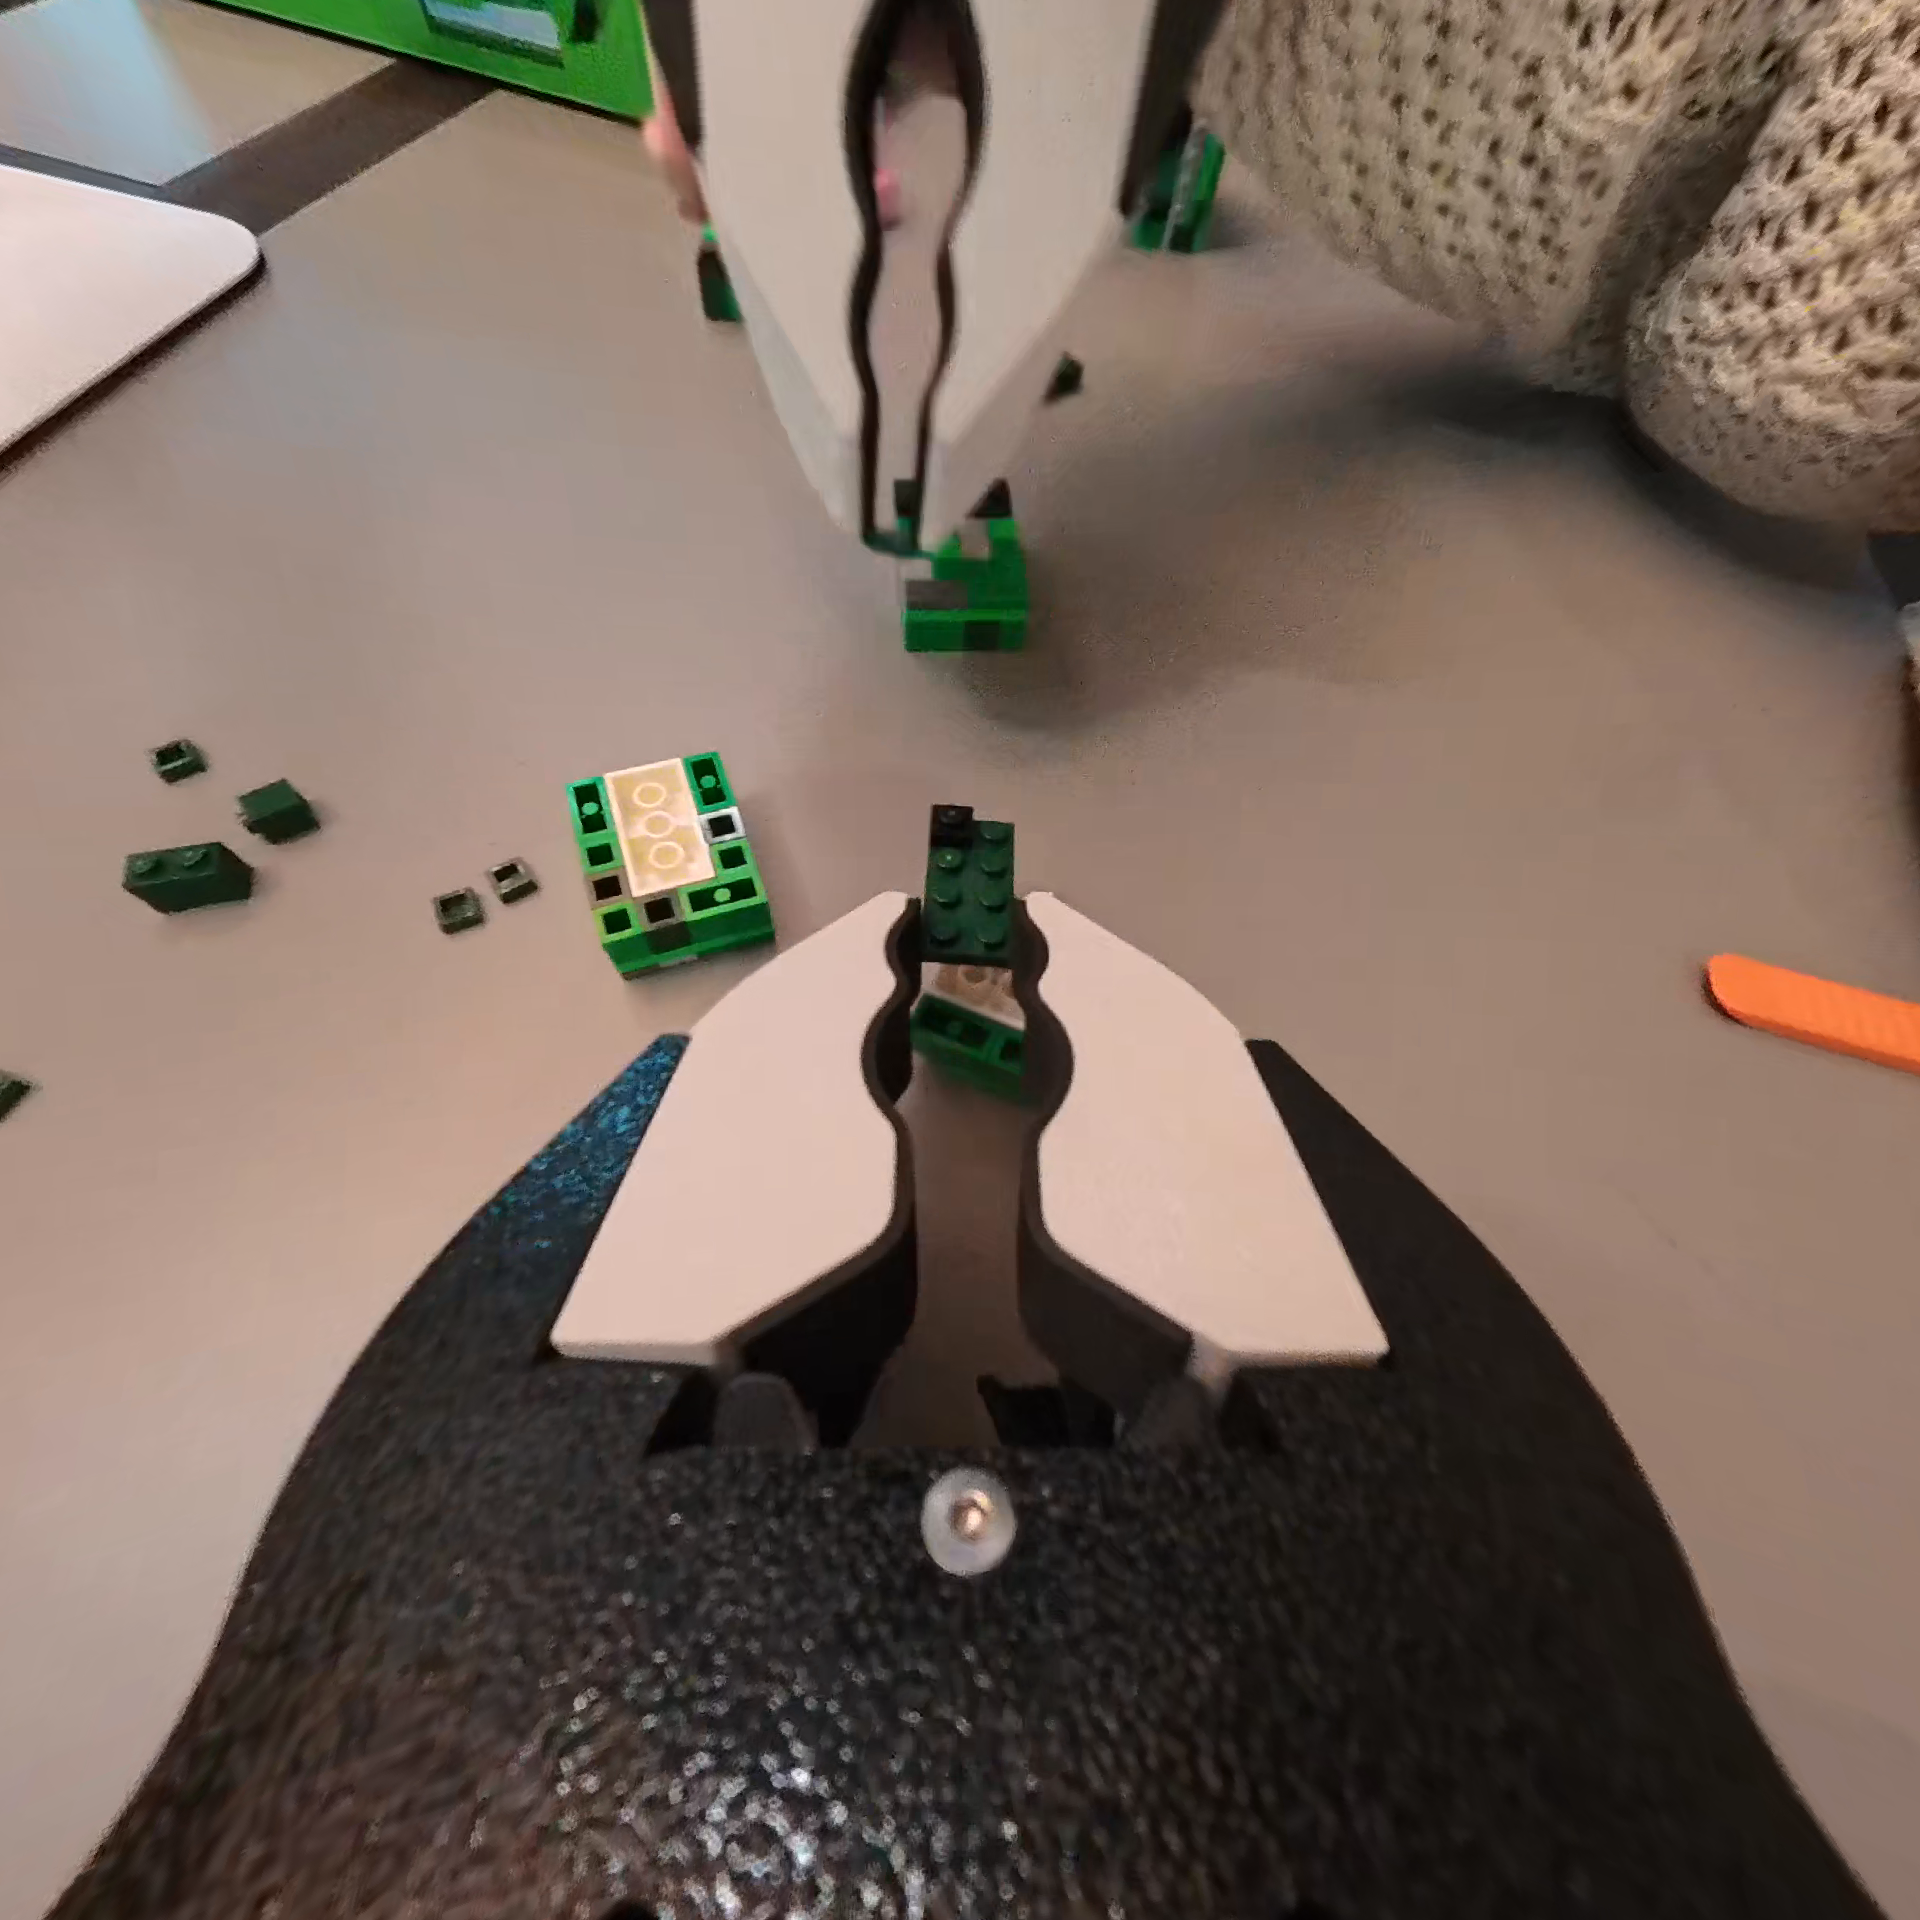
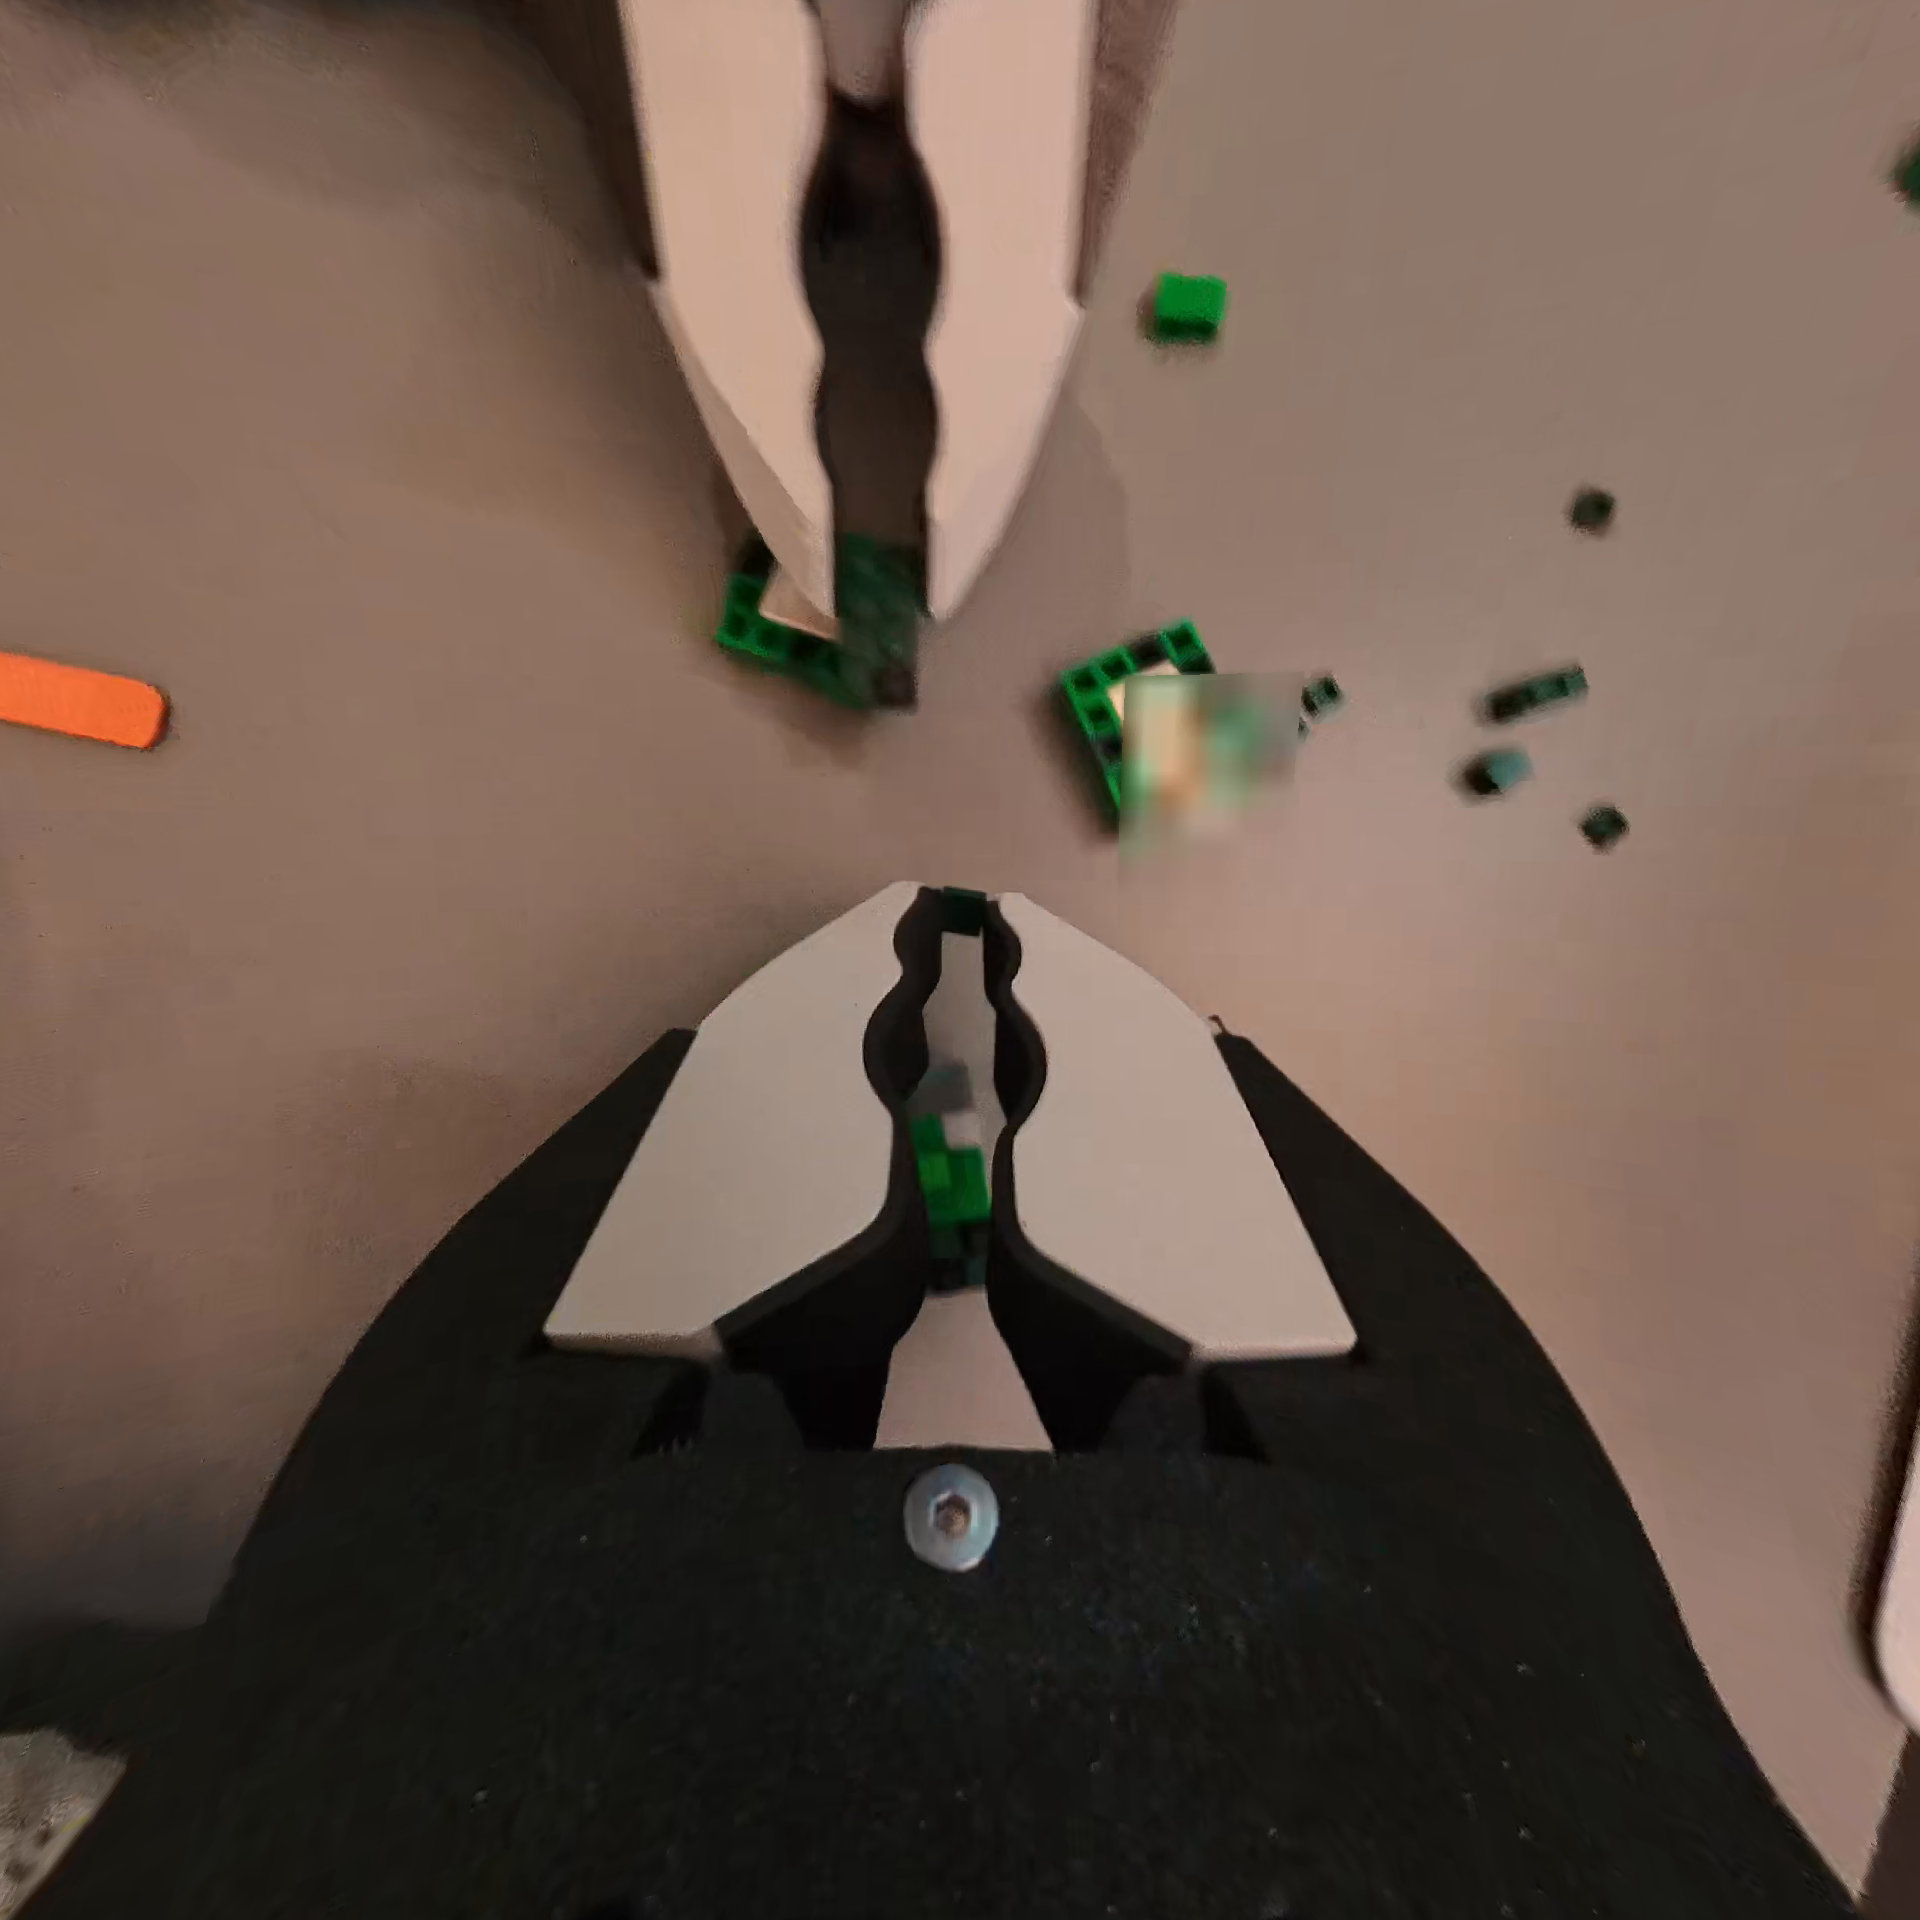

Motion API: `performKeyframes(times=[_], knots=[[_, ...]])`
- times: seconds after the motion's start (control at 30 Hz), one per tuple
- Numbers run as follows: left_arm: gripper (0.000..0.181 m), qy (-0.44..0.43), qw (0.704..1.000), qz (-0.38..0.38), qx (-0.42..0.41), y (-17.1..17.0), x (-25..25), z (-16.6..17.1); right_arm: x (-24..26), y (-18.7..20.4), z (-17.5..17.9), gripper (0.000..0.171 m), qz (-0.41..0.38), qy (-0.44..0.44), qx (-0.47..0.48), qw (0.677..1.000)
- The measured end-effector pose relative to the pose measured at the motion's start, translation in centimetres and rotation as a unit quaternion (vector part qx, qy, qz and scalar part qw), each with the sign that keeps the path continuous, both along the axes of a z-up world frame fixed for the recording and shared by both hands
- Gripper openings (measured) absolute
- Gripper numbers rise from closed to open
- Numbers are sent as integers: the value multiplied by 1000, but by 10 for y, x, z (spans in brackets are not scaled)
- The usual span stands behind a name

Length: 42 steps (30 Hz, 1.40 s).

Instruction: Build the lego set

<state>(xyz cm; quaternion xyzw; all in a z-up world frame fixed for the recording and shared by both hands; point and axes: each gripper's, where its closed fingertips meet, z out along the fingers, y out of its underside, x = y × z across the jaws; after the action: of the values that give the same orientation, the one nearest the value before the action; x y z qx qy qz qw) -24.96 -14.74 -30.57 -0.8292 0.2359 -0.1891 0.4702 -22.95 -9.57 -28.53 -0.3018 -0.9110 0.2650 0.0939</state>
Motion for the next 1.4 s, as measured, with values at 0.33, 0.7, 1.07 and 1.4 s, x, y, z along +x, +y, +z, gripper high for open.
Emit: performKeyframes(times=[0.33,0.7,1.07,1.4], knots=[[16,-27,1000,-13,5,-1,8,7,-1,-43,-5,7,76,46,77,993],[15,-26,1000,-8,6,0,7,8,-4,-48,-8,8,91,53,126,986],[15,-19,1000,4,19,3,3,12,-7,-43,-6,8,84,66,149,983],[15,-25,1000,5,13,3,3,10,-9,-42,-8,8,80,70,155,982]])
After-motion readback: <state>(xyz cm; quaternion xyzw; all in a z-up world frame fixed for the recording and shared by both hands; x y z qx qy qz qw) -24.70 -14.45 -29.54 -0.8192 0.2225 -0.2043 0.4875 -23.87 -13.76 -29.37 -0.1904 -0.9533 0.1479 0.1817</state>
